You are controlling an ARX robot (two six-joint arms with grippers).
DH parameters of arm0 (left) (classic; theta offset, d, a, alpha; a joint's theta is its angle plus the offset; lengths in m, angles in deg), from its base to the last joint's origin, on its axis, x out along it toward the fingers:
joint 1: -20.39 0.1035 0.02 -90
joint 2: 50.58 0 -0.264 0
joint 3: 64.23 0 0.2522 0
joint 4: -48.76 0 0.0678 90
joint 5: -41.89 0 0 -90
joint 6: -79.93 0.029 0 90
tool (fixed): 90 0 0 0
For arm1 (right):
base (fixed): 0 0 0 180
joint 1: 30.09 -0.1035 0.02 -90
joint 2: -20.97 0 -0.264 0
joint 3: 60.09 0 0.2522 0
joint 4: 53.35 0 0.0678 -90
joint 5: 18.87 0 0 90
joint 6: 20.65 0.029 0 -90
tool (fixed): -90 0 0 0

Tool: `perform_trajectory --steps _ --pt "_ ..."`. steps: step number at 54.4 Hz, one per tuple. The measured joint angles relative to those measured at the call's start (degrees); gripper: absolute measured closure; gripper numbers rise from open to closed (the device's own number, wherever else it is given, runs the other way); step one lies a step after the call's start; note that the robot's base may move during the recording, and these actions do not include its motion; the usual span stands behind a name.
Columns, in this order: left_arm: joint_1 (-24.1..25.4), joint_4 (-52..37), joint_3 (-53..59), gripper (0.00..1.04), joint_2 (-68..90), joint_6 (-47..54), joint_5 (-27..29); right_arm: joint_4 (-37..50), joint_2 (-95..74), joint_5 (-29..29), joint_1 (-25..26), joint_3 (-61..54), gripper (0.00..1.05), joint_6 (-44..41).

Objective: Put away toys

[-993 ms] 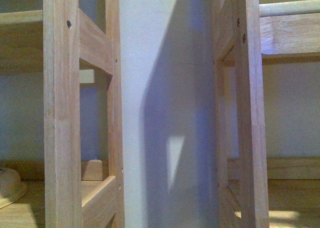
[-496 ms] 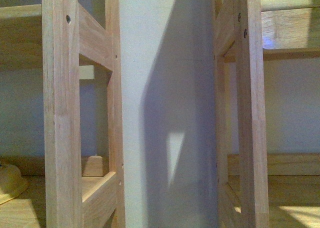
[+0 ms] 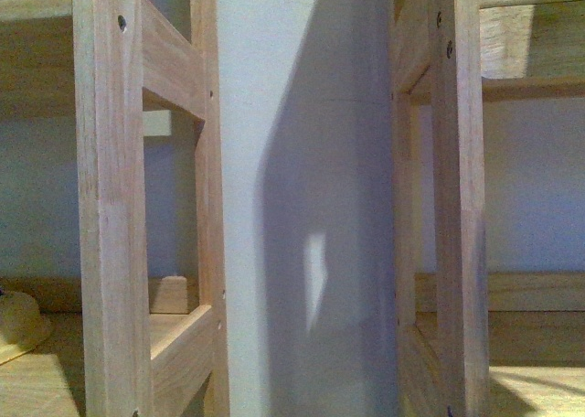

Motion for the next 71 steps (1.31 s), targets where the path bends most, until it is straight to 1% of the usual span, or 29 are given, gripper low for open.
perform_trajectory --steps 5,9,10,18,19,21,22,28,39,49,57,66,71 --pt "0.0 0.0 0.0 0.06 0.0 -0.02 0.0 0.0 0.42 -0.42 0.24 -0.44 0.63 -0.92" --pt "0.0 0.0 0.0 0.06 0.0 0.0 0.0 -0.09 0.66 -0.7 0.39 -0.5 0.5 -1.86" --pt "0.0 0.0 0.0 0.06 0.0 0.0 0.0 -0.11 0.68 -0.7 0.39 -0.5 0.48 -1.92" --pt "0.0 0.0 0.0 0.06 0.0 0.0 0.0 -0.59 1.03 -0.7 0.46 -0.55 0.18 -3.21" --pt "0.0 0.0 0.0 0.06 0.0 -0.02 0.0 -0.72 1.05 -0.76 0.48 -0.55 0.13 -3.34" --pt "0.0 0.0 0.0 0.06 0.0 0.0 0.0 -0.92 1.09 -0.9 0.48 -0.55 0.06 -3.5" --pt "0.0 0.0 0.0 0.06 0.0 -0.02 0.0 -0.96 1.16 -0.98 0.48 -0.55 0.05 -3.58" --pt "0.0 0.0 0.0 0.06 0.0 0.0 0.0 -0.98 1.6 -2.21 0.48 -0.55 0.07 -4.39" --pt "0.0 0.0 0.0 0.06 0.0 -0.02 0.0 -0.13 4.59 -7.32 0.35 -1.11 0.07 -7.52" --pt "0.0 0.0 0.0 0.06 0.0 0.0 0.0 2.6 9.6 -11.82 0.22 -5.11 0.07 -10.29" --pt "0.0 0.0 0.0 0.06 0.0 -0.02 0.0 5.27 15.72 -15.82 -0.52 -11.65 0.07 -13.07" --pt "0.0 0.0 0.0 0.06 0.0 -0.02 0.0 6.19 25.31 -16.7 -1.07 -21.0 0.07 -14.36" --pt "0.0 0.0 0.0 0.06 0.0 0.0 0.0 5.38 35.67 -16.24 -1.68 -30.49 0.07 -14.03"
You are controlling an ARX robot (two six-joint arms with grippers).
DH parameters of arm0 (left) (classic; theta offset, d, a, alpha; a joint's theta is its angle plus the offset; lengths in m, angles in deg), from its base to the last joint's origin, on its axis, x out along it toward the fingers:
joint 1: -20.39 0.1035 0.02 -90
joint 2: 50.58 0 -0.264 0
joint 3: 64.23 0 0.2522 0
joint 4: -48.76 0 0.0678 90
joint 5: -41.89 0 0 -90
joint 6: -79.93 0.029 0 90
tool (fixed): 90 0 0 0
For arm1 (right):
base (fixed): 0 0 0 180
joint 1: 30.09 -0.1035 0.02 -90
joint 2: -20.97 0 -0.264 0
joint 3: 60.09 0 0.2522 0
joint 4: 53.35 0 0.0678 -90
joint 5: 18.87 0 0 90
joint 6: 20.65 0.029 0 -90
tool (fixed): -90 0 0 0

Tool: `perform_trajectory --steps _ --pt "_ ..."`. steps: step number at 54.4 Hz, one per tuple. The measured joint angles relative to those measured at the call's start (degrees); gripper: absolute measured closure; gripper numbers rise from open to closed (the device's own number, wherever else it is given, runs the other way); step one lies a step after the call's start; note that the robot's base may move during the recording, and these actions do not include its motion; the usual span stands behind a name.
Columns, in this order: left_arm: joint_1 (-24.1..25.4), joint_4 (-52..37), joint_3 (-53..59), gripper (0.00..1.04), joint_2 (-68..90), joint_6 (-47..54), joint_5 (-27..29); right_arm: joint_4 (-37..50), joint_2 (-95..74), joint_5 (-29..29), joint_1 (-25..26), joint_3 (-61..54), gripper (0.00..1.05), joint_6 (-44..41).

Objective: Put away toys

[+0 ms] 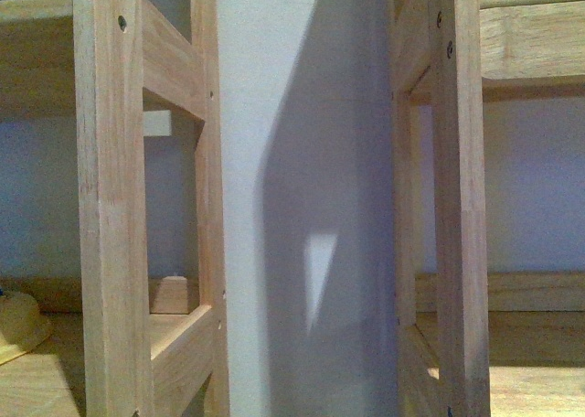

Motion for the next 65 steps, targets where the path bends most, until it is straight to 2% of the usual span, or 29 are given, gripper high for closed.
perform_trajectory --steps 6,13,24,33,44,57,65 --pt "0.0 0.0 0.0 0.06 0.0 0.0 0.0 -2.03 7.76 -0.2 -1.38 -7.43 0.07 1.01" --pt "0.0 0.0 0.0 0.06 0.0 -0.02 0.0 -3.02 16.39 -2.99 -2.64 -16.06 0.07 2.34" --pt "0.0 0.0 0.0 0.06 0.0 -0.02 0.0 -2.21 23.74 -5.51 0.66 -27.12 0.07 6.6" --pt "0.0 0.0 0.0 0.06 0.0 -0.02 0.0 -2.23 27.34 -7.56 0.9 -35.06 0.07 9.09" --pt "0.0 0.0 0.0 0.06 0.0 -0.02 0.0 -4.96 33.14 -3.74 0.35 -43.89 0.07 14.1" --pt "0.0 0.0 0.0 0.06 0.0 0.0 0.0 -7.87 40.22 -4.09 -0.94 -55.45 0.07 17.62" --pt "0.0 0.0 0.0 0.06 0.0 0.0 0.0 -12.79 43.5 -2.03 1.81 -60.83 0.07 19.3"
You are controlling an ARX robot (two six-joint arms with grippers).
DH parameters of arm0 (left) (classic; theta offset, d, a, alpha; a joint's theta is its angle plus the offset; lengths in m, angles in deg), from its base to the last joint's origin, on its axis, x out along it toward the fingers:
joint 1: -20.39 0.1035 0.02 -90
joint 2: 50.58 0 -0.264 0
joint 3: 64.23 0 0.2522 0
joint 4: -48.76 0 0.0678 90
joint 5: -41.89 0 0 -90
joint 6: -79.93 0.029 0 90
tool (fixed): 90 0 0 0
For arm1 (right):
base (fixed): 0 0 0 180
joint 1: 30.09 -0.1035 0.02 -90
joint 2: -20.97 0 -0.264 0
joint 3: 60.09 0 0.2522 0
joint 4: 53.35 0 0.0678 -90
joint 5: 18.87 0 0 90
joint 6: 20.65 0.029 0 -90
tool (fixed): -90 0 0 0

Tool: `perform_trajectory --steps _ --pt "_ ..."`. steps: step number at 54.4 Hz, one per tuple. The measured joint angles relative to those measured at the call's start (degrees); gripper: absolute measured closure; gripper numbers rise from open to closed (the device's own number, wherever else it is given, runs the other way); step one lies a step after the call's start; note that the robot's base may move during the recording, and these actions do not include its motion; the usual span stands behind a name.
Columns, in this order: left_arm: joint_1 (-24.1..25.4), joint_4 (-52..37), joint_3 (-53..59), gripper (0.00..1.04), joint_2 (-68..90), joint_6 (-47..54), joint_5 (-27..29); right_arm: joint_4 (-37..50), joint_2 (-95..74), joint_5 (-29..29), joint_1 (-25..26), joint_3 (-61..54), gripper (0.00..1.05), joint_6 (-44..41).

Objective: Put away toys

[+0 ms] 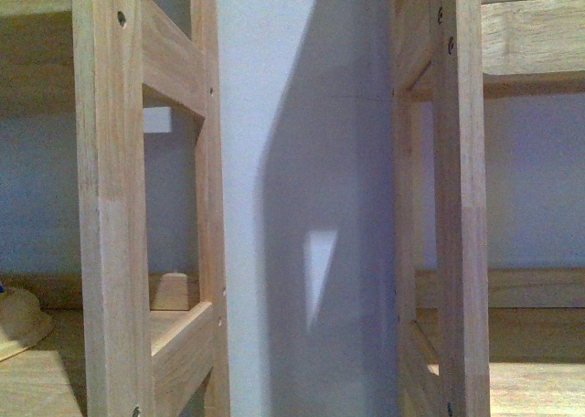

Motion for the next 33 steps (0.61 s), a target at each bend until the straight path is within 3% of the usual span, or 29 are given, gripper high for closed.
perform_trajectory --steps 13,18,22,33 --pt "0.0 0.0 0.0 0.06 0.0 0.0 0.0 -0.42 0.61 1.6 0.98 -0.68 0.07 0.59" --pt "0.0 0.0 0.0 0.06 0.0 0.0 -0.02 -2.12 1.57 15.72 4.39 -0.87 0.22 -4.94" --pt "0.0 0.0 0.0 0.06 0.0 -0.02 0.0 -2.1 2.19 20.24 4.72 -1.2 0.32 -7.82" --pt "0.0 0.0 0.0 0.06 0.0 0.0 0.0 -1.84 3.65 20.92 4.98 -3.48 0.65 -10.43"
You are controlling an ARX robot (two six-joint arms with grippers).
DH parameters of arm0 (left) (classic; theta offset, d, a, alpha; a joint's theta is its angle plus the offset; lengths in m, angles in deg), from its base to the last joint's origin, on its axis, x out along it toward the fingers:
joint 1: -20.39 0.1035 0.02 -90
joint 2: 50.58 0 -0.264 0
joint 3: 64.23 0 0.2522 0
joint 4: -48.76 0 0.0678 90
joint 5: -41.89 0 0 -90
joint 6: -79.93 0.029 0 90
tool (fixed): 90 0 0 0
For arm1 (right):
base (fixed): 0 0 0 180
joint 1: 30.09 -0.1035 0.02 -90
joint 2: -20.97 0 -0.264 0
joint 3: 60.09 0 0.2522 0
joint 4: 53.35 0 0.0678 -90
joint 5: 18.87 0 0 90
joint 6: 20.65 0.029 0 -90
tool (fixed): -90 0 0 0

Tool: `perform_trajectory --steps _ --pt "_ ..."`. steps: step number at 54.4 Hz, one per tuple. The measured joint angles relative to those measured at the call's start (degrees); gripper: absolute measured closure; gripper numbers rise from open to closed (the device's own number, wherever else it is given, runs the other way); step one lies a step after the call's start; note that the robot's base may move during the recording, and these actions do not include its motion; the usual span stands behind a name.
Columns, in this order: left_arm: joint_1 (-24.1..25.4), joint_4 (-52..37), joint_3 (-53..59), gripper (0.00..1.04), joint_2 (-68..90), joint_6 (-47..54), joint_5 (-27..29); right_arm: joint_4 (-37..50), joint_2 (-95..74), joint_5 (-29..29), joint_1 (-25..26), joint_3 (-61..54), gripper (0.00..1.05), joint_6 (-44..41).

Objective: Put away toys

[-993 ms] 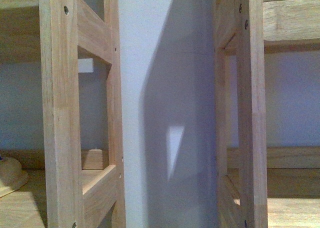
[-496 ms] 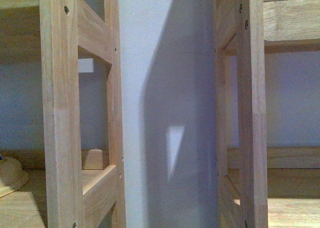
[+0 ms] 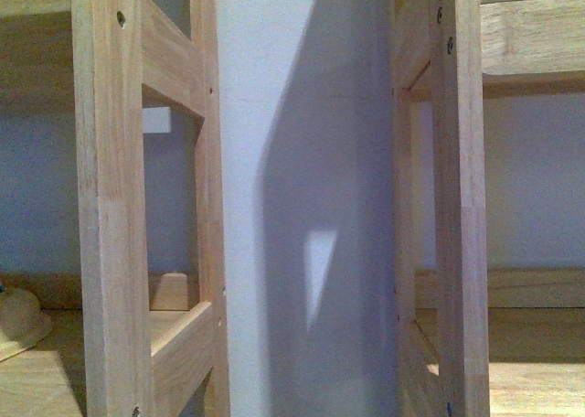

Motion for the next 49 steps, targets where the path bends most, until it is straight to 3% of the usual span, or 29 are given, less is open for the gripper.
perform_trajectory --steps 14,46,49 --pt "0.0 0.0 0.0 0.06 0.0 0.0 0.0 0.37 1.29 0.0 0.04 -1.38 1.02 -0.9" --pt "0.0 0.0 0.0 0.06 0.0 -0.02 0.0 0.79 4.33 0.11 0.09 -4.24 1.01 -0.85" --pt "0.0 0.0 0.0 0.06 0.0 0.0 0.0 0.79 4.33 0.09 0.09 -4.24 0.95 -0.96"
